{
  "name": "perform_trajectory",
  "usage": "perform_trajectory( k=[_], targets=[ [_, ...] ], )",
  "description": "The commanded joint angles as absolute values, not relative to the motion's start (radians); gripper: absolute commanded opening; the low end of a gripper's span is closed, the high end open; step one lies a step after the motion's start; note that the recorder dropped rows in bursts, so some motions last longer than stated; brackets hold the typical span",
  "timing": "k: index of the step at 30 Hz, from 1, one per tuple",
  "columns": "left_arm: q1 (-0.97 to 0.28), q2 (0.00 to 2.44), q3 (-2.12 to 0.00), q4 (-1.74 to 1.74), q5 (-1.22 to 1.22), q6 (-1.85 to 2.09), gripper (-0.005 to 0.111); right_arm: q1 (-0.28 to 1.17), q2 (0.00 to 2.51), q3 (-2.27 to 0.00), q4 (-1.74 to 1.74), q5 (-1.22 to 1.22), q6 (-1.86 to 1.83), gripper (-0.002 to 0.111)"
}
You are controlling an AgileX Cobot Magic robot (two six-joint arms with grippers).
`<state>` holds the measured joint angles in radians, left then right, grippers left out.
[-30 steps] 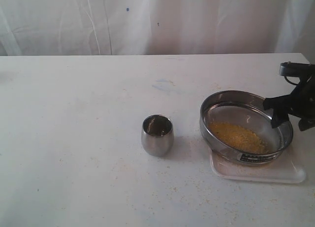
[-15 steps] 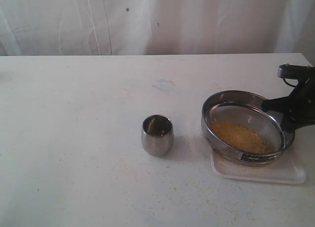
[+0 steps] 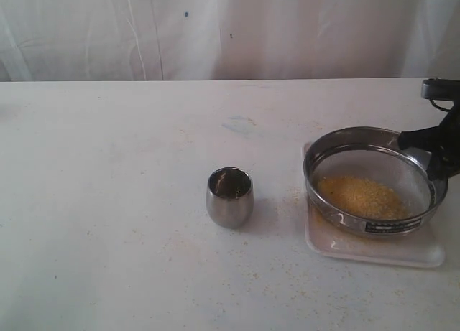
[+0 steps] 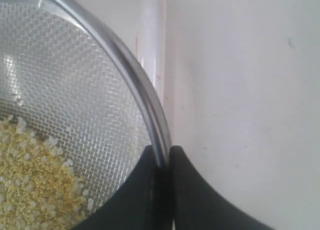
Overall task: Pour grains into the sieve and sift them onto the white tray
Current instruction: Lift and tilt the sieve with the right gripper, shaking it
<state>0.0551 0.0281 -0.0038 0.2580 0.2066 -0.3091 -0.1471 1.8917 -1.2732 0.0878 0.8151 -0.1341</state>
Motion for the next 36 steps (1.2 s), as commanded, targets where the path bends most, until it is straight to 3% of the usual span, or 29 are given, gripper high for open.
perform_trajectory(
  k=[1, 12, 23, 36],
  targets=[
    [0.050, 0.022, 0.000, 0.263, 0.209, -0.314, 0.000, -0.171, 1.880, -1.291, 0.074, 0.841, -0.149, 0.000],
    [0.050, 0.022, 0.000, 0.265, 0.209, -0.314, 0.000, -0.197, 1.880, -1.291, 0.166, 0.877, -0.192, 0.000],
    [0.050, 0.022, 0.000, 0.265, 0.209, -0.314, 0.000, -0.340, 1.880, -1.291, 0.322, 0.924, -0.357, 0.000],
    [0.050, 0.022, 0.000, 0.265, 0.209, -0.314, 0.000, -0.339, 1.873, -1.259, 0.459, 0.850, -0.352, 0.000]
  ],
)
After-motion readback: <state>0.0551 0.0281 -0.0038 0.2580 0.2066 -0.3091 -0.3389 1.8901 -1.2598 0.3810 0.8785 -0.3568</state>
